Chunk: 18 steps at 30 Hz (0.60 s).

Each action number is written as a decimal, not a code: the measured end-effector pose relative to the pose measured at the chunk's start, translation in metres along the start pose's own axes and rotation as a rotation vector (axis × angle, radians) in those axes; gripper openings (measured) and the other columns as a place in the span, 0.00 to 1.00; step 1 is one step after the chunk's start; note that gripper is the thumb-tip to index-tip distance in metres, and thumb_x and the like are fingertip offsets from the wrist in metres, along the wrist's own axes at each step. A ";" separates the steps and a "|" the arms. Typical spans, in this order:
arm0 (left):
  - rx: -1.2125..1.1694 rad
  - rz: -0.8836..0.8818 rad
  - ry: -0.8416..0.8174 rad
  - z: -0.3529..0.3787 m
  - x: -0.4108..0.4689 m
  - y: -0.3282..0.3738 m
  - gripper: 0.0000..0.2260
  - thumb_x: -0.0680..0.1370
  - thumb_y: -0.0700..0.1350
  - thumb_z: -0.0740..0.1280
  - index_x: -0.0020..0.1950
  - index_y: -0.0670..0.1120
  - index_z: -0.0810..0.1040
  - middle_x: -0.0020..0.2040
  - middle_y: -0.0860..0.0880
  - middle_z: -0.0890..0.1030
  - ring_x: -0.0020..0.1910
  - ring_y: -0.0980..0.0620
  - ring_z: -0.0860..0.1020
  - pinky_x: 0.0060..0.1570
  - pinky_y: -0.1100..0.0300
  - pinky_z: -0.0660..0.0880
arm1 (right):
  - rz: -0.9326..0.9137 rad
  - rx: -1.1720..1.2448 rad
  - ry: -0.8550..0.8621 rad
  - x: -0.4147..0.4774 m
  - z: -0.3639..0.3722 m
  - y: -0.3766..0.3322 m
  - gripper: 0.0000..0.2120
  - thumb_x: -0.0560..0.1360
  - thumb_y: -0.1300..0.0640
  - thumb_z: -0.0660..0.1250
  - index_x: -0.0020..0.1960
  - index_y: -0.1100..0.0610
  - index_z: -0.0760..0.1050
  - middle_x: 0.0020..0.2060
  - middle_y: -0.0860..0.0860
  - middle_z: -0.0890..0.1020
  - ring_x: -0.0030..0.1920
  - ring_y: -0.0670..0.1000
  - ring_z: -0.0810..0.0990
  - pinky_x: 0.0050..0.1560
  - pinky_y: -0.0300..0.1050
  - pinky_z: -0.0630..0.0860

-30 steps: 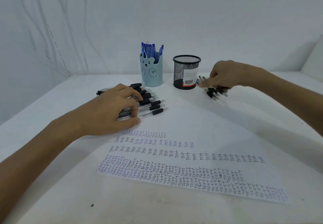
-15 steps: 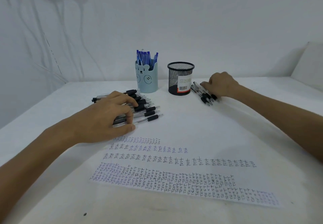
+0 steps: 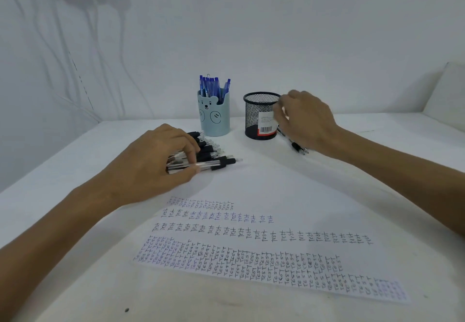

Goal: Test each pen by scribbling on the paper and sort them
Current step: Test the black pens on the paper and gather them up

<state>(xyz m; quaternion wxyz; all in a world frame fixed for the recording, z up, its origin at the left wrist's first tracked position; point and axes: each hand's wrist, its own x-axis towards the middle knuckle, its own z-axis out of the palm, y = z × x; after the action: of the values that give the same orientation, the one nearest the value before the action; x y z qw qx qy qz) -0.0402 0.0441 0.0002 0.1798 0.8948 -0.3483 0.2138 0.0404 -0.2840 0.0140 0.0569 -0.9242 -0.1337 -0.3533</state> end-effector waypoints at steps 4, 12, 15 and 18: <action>-0.060 -0.058 0.085 0.002 -0.001 0.009 0.11 0.73 0.64 0.65 0.47 0.60 0.78 0.44 0.62 0.82 0.48 0.58 0.80 0.50 0.55 0.76 | -0.268 0.150 0.075 -0.025 -0.021 -0.058 0.17 0.79 0.50 0.53 0.46 0.58 0.76 0.43 0.52 0.79 0.48 0.55 0.73 0.39 0.51 0.74; -0.128 -0.016 0.130 0.004 0.002 0.020 0.11 0.73 0.61 0.70 0.48 0.54 0.81 0.42 0.60 0.83 0.44 0.58 0.81 0.44 0.69 0.72 | -0.679 0.224 -0.139 -0.050 -0.016 -0.096 0.10 0.81 0.57 0.63 0.59 0.60 0.76 0.48 0.53 0.80 0.49 0.56 0.75 0.45 0.57 0.76; -0.164 -0.037 0.104 0.005 0.000 0.021 0.08 0.75 0.55 0.73 0.50 0.55 0.80 0.43 0.59 0.82 0.44 0.54 0.81 0.44 0.65 0.74 | -0.658 0.253 -0.208 -0.048 -0.010 -0.092 0.07 0.80 0.65 0.64 0.58 0.62 0.75 0.46 0.54 0.79 0.44 0.56 0.75 0.42 0.57 0.76; -0.202 -0.039 0.110 0.004 0.000 0.021 0.06 0.78 0.52 0.70 0.51 0.52 0.80 0.43 0.57 0.82 0.44 0.52 0.80 0.46 0.63 0.74 | -0.594 0.302 -0.161 -0.051 -0.011 -0.089 0.04 0.80 0.59 0.62 0.51 0.59 0.73 0.41 0.51 0.76 0.40 0.54 0.73 0.40 0.52 0.70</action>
<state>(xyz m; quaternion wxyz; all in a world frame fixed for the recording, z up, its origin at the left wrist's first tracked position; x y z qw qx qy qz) -0.0544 0.0276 0.0007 0.2920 0.8655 -0.3404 0.2230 -0.0284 -0.2111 -0.0106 0.0769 -0.8511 -0.4517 -0.2564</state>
